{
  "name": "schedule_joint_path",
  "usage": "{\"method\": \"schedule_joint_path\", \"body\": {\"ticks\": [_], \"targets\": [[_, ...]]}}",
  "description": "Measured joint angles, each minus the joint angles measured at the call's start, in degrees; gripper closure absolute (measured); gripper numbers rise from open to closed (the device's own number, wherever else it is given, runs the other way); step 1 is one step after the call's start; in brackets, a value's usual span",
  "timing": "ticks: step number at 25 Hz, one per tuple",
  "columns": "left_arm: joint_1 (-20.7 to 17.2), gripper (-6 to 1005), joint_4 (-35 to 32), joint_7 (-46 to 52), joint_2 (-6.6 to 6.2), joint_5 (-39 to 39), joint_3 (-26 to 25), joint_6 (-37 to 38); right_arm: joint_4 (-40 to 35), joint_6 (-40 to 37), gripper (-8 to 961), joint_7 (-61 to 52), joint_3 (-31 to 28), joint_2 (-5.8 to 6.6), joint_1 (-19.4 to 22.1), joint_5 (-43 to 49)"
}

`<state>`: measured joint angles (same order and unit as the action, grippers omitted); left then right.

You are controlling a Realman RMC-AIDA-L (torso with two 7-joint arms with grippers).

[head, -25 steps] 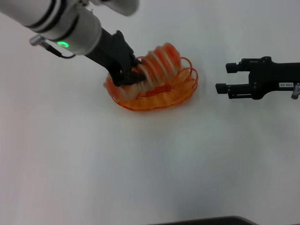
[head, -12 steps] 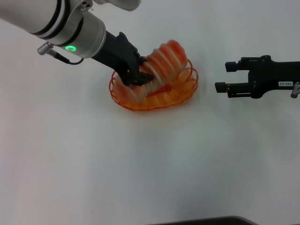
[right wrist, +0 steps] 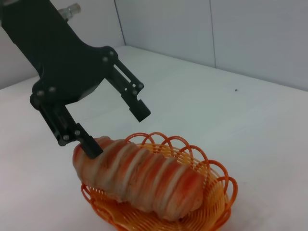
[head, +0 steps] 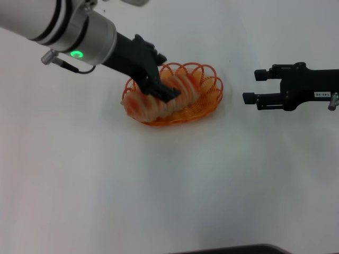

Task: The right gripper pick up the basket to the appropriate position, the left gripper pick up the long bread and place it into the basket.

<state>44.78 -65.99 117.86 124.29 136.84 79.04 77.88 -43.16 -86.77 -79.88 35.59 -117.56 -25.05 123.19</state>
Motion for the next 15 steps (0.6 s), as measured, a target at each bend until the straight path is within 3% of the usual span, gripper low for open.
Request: {"method": "schedule_joint_path", "body": {"ticks": [3,5,9,12,15], "targets": [[-1.22,208,-0.14,0.06,0.14,-3.37,-3.57,-2.05,0.00,0.02,178,0.20,0.00,-0.14,0.00,-0.20],[-3.48,134,0.39,-0.60,0.13,-9.55,-6.99,-4.93,0.01,0.02,178,0.33,0.01,-0.22,0.00,-0.34],[-8.92,88,2.78,-6.29,-0.02,-22.53,-13.28,-7.37,0.00,-0.01,178,0.64,0.00,-0.30,-0.05,-1.12],[-13.93,77,5.99,-13.68,-0.31,-28.87,-19.81,-3.72,-0.12,-0.26,178,0.80,0.00,-0.20,-0.19,-1.82],[-17.86,76,8.34,-19.70,-0.80,-30.01,-27.66,3.00,-0.63,-0.34,178,0.79,0.01,-0.29,-0.21,-1.88]]}}
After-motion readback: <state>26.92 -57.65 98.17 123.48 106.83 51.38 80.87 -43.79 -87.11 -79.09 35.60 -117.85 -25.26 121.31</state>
